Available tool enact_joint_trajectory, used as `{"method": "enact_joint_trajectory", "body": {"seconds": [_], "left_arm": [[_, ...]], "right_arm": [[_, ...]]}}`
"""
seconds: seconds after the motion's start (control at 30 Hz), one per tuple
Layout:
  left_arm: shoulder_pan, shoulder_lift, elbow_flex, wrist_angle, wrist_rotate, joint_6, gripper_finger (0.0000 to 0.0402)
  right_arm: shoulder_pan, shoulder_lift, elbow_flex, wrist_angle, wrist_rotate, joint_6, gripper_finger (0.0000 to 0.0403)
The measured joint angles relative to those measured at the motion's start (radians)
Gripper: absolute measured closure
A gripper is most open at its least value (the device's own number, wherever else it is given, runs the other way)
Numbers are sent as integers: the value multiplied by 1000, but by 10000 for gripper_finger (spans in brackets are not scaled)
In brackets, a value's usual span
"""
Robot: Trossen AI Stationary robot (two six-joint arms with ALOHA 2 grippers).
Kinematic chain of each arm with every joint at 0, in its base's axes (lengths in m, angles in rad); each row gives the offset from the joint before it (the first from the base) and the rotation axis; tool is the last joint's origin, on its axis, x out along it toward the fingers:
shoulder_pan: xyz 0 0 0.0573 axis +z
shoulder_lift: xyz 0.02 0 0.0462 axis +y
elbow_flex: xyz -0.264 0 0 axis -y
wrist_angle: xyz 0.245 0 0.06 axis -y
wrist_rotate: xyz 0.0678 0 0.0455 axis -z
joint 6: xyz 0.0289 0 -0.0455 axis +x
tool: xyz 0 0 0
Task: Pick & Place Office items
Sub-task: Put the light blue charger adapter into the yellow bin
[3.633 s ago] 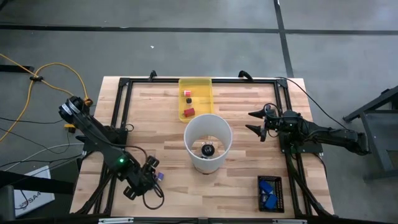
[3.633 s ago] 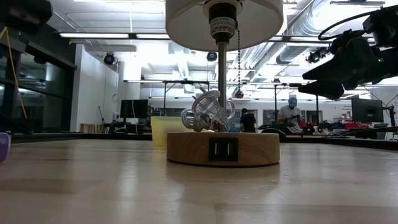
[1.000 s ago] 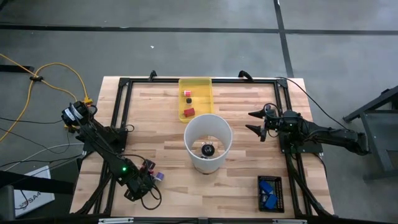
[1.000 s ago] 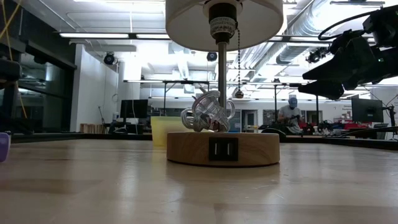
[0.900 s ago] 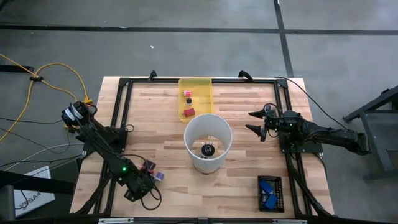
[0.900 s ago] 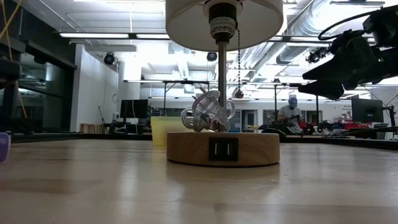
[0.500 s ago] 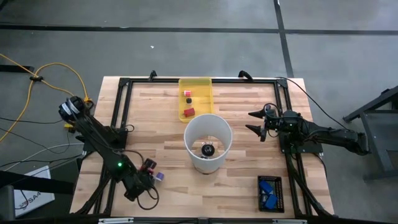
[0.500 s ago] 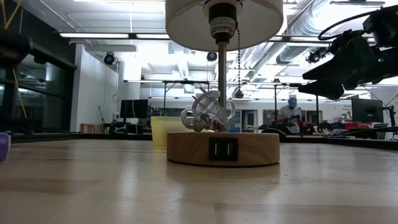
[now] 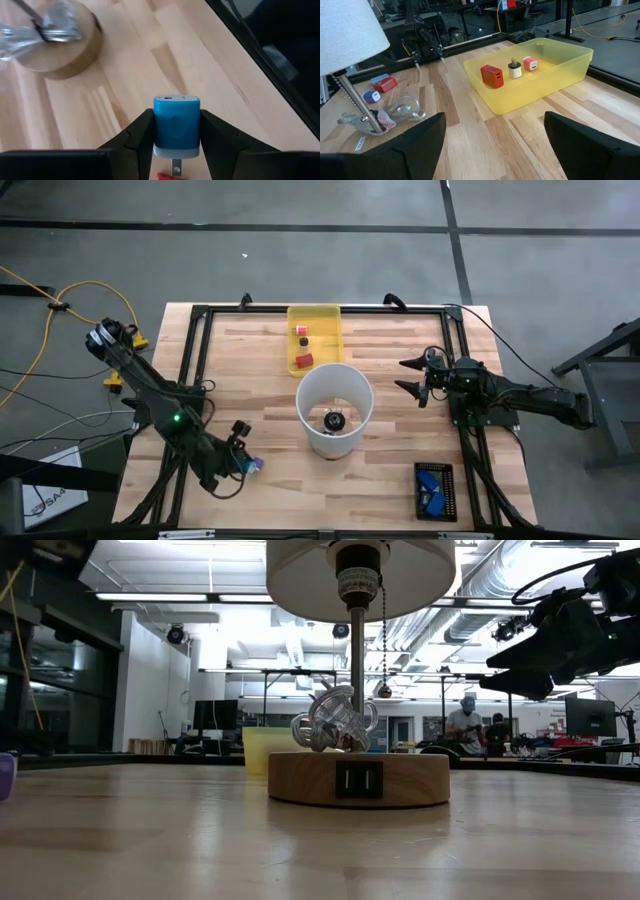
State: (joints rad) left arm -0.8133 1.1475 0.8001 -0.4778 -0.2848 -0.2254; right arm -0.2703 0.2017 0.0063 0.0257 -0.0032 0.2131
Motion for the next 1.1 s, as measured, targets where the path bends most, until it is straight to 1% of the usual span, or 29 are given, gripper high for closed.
{"method": "enact_joint_trajectory", "body": {"seconds": [0.2, 0.37, 0.47, 0.6, 0.83, 1.1], "left_arm": [[57, -6, 0, -1, -1, -18, 275], [136, -6, 0, 1, 3, -4, 275], [192, -6, 0, 0, 31, 31, 275], [273, -6, 0, 0, 82, 79, 275], [443, -6, 0, 0, 210, 192, 275], [641, -40, 0, -10, 343, 334, 275]], "right_arm": [[0, 0, 0, 0, 0, 0, 78], [0, 0, 0, 0, 0, 0, 78], [0, 0, 0, 0, 0, 0, 78], [0, 0, 0, 0, 0, 0, 78], [0, 0, 0, 0, 0, 0, 78], [0, 0, 0, 0, 0, 0, 78]]}}
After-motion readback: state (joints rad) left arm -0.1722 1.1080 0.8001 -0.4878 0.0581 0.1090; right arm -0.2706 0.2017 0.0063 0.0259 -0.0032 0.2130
